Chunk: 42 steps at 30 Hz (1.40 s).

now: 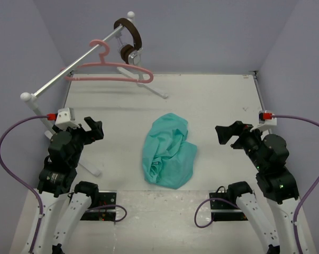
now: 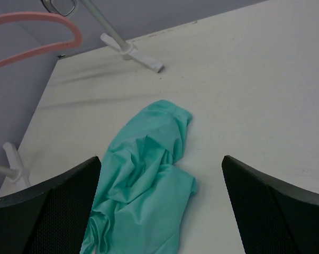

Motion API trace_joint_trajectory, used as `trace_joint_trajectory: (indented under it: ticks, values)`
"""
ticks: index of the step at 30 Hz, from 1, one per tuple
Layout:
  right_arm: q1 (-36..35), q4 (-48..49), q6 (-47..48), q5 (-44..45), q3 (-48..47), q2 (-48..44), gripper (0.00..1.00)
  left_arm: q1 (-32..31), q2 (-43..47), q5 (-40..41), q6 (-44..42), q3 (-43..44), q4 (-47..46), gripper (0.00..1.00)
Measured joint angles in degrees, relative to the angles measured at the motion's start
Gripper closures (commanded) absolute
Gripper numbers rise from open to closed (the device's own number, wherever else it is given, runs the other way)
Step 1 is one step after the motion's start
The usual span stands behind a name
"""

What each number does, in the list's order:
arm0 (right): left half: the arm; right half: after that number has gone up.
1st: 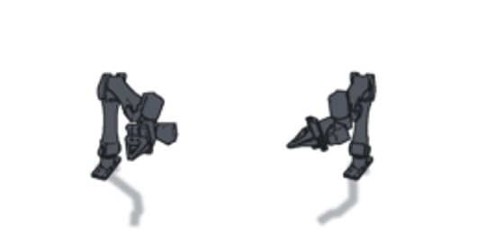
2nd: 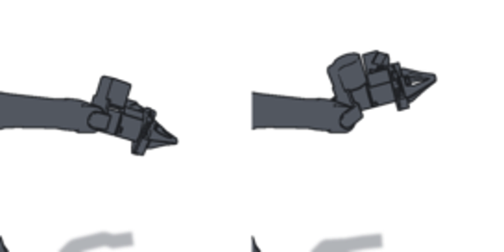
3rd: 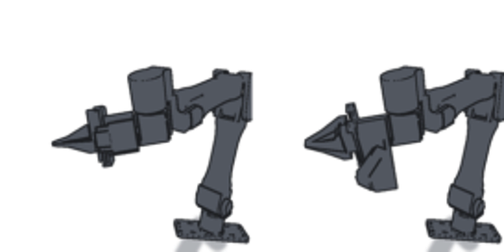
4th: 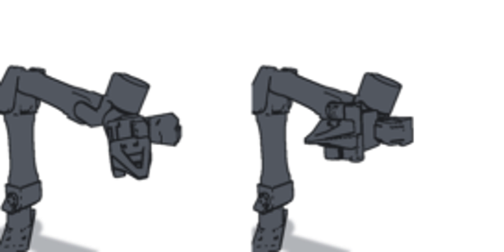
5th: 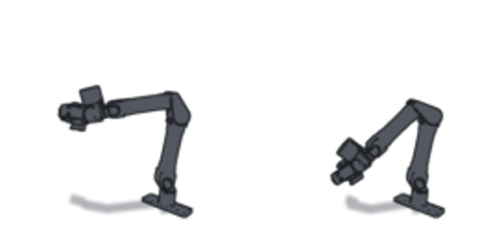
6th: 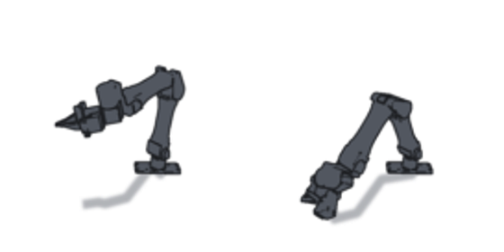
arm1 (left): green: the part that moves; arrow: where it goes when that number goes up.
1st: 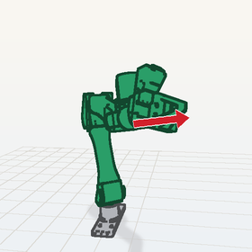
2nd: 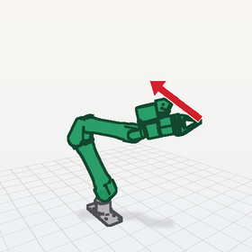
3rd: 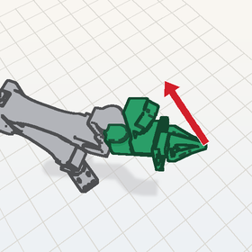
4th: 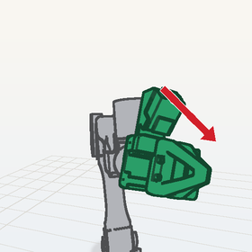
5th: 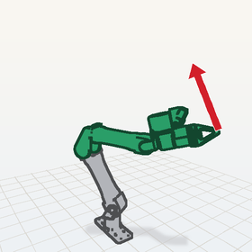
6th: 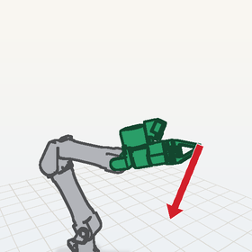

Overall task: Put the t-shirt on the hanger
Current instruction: Pick up the hanger from the clothesline.

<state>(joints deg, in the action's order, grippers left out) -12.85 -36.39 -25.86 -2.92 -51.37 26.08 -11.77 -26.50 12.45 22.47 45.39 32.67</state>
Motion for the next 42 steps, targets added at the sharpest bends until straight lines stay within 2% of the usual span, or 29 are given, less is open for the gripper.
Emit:
trace_joint_trajectory:
  ticks: [13, 16, 20, 23, 28, 31, 38, 40, 42]
  values:
    - [0.01, 1.9, 0.0, -4.5, -0.01, 1.29, 0.01, 0.0, 0.01, 0.03, 0.56, 0.0, 0.0, 0.0]
    - [-0.01, 4.83, 0.1, -9.24, -0.06, 3.88, 0.01, 0.0, 0.0, 0.05, 0.56, 0.0, 0.0, 0.0]
    - [-0.55, 10.69, 1.03, -21.61, -2.38, 12.87, 0.01, 0.0, 0.0, 0.04, 0.56, -0.01, 0.0, 0.0]
    - [-4.54, 13.02, 4.1, -25.68, -10.91, 26.74, 0.01, 0.0, -0.15, 0.04, 0.56, -0.02, 0.0, 0.0]
    - [-14.56, 11.63, 14.87, -23.4, -33.4, 50.29, 0.01, 0.0, -1.15, 0.04, 0.56, -0.02, 0.0, 0.0]
    - [-17.0, 10.54, 20.45, -23.39, -45.83, 61.7, 0.01, 0.0, -1.6, 0.04, 0.56, -0.03, 0.0, 0.0]
    - [-19.2, 5.76, 30.57, -21.54, -71.22, 83.58, 0.01, 0.0, -2.91, 0.15, 0.56, -0.22, 0.02, 0.0]
    - [-20.36, 5.57, 33.05, -20.86, -75.29, 88.1, 0.03, 0.0, -3.89, 0.12, 0.56, -0.24, 0.01, 0.0]
    - [-21.47, 4.45, 35.12, -20.83, -77.79, 91.75, 0.08, 0.0, -4.46, 0.13, 0.56, -0.24, 0.0, 0.0]
